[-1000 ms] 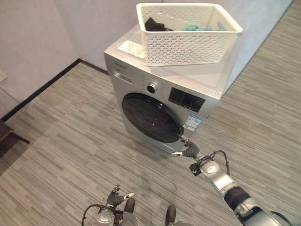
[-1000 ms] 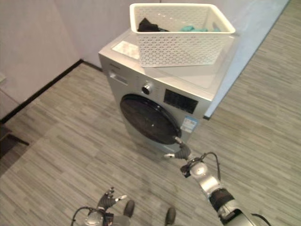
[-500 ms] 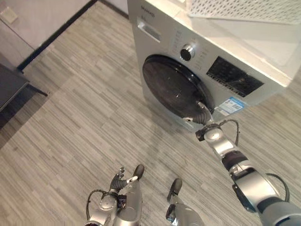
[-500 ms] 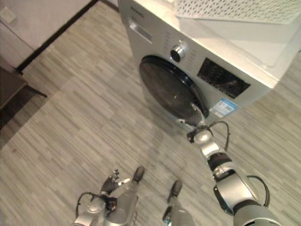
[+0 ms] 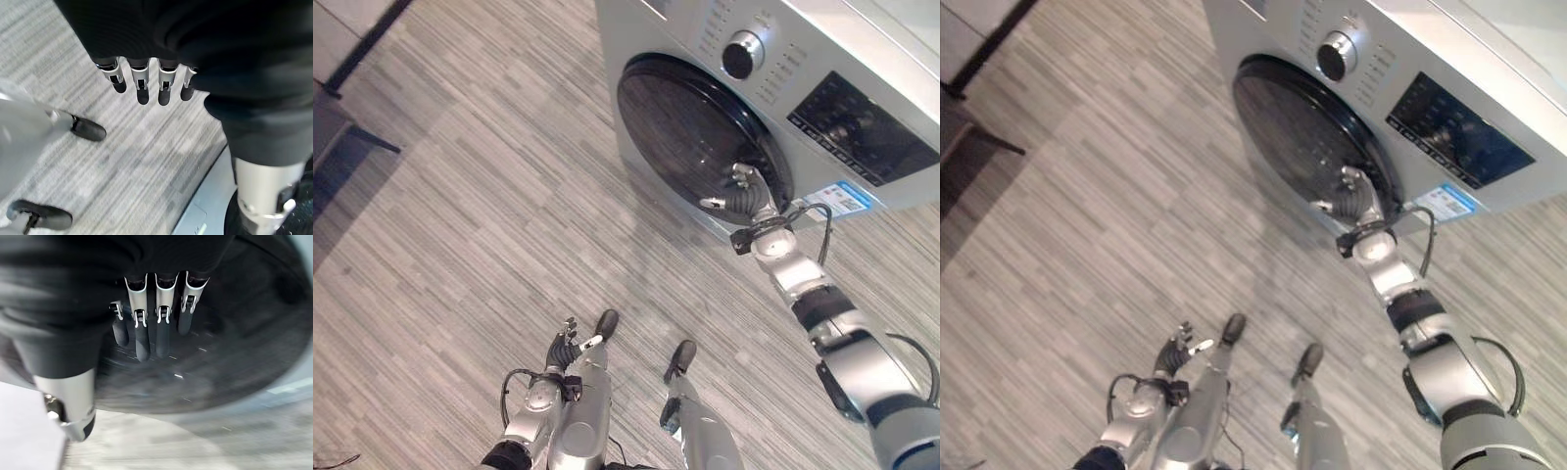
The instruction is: Grab the laundry basket,head to the washer,open it,put in the laundry and shut it.
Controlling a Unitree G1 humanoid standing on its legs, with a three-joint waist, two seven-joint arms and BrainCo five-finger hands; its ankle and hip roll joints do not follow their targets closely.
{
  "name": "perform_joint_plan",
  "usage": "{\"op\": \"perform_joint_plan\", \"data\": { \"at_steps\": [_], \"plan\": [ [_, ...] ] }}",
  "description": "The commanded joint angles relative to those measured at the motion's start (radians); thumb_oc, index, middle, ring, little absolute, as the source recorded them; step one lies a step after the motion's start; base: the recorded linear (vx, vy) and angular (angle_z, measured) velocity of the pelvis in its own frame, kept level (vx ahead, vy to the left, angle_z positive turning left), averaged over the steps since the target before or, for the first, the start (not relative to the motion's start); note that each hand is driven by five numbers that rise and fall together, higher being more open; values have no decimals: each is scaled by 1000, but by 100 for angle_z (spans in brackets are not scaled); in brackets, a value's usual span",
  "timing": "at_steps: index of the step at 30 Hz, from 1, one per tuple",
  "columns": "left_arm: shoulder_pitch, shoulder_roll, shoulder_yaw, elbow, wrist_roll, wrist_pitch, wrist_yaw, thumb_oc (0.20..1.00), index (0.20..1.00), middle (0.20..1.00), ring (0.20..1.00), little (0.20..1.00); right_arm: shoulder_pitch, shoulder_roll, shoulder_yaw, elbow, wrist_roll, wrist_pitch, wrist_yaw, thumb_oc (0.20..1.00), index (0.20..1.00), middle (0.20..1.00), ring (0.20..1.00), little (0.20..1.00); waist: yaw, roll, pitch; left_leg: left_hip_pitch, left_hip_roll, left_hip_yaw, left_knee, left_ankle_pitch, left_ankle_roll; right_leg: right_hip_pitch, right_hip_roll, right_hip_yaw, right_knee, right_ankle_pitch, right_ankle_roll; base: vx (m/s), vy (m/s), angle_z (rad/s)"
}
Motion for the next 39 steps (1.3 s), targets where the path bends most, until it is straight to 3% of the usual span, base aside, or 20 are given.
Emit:
{"op": "perform_joint_plan", "data": {
  "at_steps": [1, 8, 22, 32, 38, 39],
  "plan": [
    [10, -3, 18, 24, 0, -29, 28, 1000, 1000, 1000, 1000, 1000, 92, -65, -91, -61, -61, -32, -66, 1000, 1000, 1000, 1000, 1000, -31, -69, -34, 33, -73, 41, -34, -41, 73, -17, -52, 116, -1, 24, 63, 0, 0, 0],
    [8, 10, 42, -32, -21, -35, 37, 1000, 1000, 1000, 1000, 1000, 248, -55, -212, -192, -94, -46, -97, 1000, 1000, 1000, 1000, 1000, -52, -97, -27, 35, -70, 43, -37, -46, 78, -22, -52, 116, -1, 28, 66, 5, -12, -6],
    [30, 14, 34, -104, -115, -64, 52, 1000, 1000, 1000, 1000, 1000, -41, 17, -116, 0, -77, -25, -191, 1000, 1000, 1000, 1000, 1000, 1, -88, 2, -20, -71, 34, -41, -29, 69, -68, -51, 107, -1, 32, 66, 0, 0, 0],
    [23, 1, 29, -147, -221, -85, 53, 1000, 1000, 1000, 1000, 1000, -144, 79, -117, 47, -18, -39, -243, 1000, 1000, 1000, 1000, 1000, 39, -73, 28, -73, -76, 9, -40, -15, 61, -99, -57, 80, -1, 31, 70, 2, -4, 5],
    [12, -5, 20, -129, -234, -81, 55, 1000, 1000, 1000, 1000, 1000, -168, 119, -67, 55, 2, -42, -216, 1000, 1000, 1000, 1000, 1000, 50, -76, 31, -84, -76, 7, -43, -13, 60, -105, -57, 75, -1, 31, 71, 4, 7, 3],
    [12, -6, 14, -126, -235, -79, 56, 1000, 1000, 1000, 1000, 1000, -168, 145, -42, 77, 31, -42, -189, 900, 900, 900, 900, 900, 53, -78, 31, -81, -76, 7, -42, -13, 61, -101, -59, 73, -1, 32, 70, 0, 0, 0]
  ]
}}
